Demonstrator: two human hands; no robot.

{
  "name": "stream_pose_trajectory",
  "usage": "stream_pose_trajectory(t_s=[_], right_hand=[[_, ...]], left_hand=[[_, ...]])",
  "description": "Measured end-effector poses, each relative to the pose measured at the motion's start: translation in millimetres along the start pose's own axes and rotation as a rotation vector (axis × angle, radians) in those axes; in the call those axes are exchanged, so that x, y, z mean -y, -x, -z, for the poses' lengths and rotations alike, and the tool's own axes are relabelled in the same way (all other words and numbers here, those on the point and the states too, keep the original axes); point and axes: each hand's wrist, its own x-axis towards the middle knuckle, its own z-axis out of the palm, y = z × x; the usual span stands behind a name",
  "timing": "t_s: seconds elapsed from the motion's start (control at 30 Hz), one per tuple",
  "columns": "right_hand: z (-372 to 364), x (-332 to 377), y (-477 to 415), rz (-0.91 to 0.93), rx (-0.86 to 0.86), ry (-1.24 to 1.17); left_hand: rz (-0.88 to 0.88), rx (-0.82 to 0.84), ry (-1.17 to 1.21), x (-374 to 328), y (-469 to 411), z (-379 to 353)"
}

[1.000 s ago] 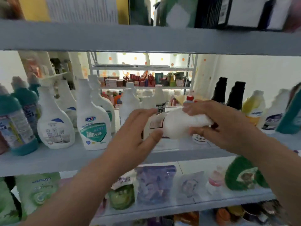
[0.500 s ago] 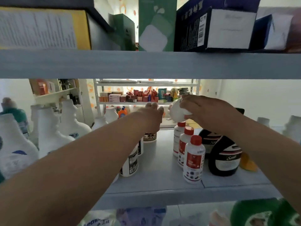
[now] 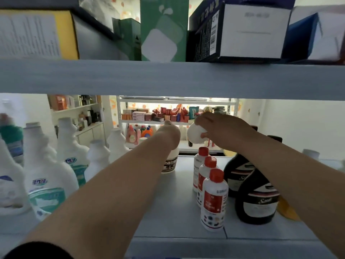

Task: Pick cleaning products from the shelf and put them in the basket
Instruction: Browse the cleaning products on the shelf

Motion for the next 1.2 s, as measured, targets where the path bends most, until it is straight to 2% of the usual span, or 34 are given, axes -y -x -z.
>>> stream_pose_trajectory(t_s=[0.2, 0.4, 0.5, 0.6, 0.7, 0.77, 0.93, 1.03, 1.2], right_hand=[[-8.0, -8.4, -16.4, -0.044, -0.029, 0.027], [-22.3, -4.5, -39.4, -0.177, 0.113, -0.043], [-34.4, 3.6, -54.9, -0.271, 0.203, -0.156], [-47.5, 8.4, -69.2, -0.328, 0.275, -0.278], [-58.5, 12.7, -80.0, -0.341, 0.342, -0.370], [-65.9, 18.8, -86.7, -0.327, 0.395, -0.383], [-81.8, 29.6, -99.1, -0.317, 0.495, -0.398], [-86.8, 31.4, -103.1, -0.323, 0.544, -0.404], [-95.4, 36.9, -101.6, -0.350, 0.595, -0.388]], left_hand=[[-0.003, 0.023, 0.173, -11.0, 25.4, 1.0], [-0.113, -0.021, 0.248, -18.1, 70.1, -1.4], [-0.156, -0.127, 0.319, -13.2, 90.9, -4.5], [-0.122, -0.222, 0.601, -9.5, 107.4, -25.0], [-0.044, -0.163, 0.955, -10.3, 123.3, -57.3], [0.030, -0.180, 1.090, -10.2, 131.5, -78.8], [0.076, -0.269, 1.202, -7.2, 148.5, -117.9], [0.073, -0.242, 1.359, -6.2, 155.0, -126.6], [0.031, -0.189, 1.438, -6.0, 157.7, -130.5]])
